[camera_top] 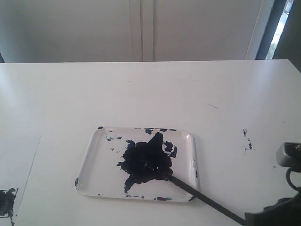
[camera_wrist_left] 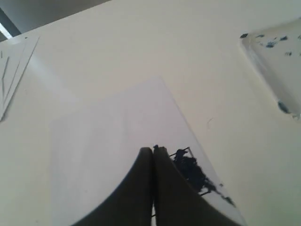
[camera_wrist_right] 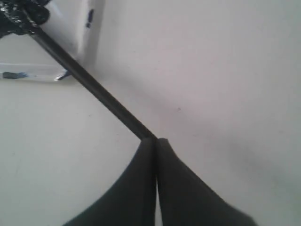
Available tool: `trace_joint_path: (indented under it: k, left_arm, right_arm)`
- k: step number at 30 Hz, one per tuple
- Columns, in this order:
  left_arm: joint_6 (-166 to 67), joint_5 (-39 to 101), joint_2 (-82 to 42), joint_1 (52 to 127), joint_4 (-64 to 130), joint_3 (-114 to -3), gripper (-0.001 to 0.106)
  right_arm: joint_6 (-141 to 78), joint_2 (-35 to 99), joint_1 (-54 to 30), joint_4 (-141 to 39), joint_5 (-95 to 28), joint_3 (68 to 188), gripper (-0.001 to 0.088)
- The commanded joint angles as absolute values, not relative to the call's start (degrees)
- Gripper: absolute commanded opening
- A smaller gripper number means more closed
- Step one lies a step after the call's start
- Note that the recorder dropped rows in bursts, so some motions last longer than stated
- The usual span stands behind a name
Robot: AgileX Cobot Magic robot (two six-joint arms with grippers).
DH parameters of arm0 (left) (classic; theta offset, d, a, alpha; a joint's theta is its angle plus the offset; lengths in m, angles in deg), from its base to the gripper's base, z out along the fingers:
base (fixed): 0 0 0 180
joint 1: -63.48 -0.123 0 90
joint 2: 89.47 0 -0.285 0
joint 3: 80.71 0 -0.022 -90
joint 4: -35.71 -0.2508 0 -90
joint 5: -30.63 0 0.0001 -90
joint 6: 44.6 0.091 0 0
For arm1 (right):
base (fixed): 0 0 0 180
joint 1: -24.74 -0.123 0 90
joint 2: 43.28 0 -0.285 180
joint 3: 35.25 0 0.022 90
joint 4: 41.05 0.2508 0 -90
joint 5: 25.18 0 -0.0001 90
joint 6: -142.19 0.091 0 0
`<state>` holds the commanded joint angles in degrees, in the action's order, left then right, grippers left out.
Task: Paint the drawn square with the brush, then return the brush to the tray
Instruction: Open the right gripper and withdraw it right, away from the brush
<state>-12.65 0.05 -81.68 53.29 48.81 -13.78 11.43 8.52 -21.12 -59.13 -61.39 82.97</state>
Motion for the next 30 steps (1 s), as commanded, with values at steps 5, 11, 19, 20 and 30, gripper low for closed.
trace_joint_path:
  k: [5, 11, 19, 20, 30]
  left_arm:
    - [-12.6, 1.7, -81.7, 53.3, 50.0, -8.6, 0.000]
    - [-7.3, 2.1, -81.7, 53.3, 52.4, -4.9, 0.000]
    - [-7.3, 2.1, -81.7, 53.3, 52.4, -4.9, 0.000]
    - [-7.3, 2.1, -81.7, 53.3, 52.4, -4.9, 0.000]
    - [-7.3, 4.1, -81.7, 53.3, 53.7, -4.3, 0.000]
  right_arm:
    - [12.1, 6.3, -19.4, -59.7, -61.0, 78.5, 0.0000]
    - [15.0, 3.5, -19.1, -59.8, -58.8, 73.5, 0.0000]
    - [15.3, 3.0, -19.1, -59.1, -51.4, 68.2, 0.0000]
    - [15.3, 3.0, -19.1, -59.1, -51.3, 68.2, 0.0000]
    - [15.4, 3.0, -19.1, -57.6, -49.0, 67.5, 0.0000]
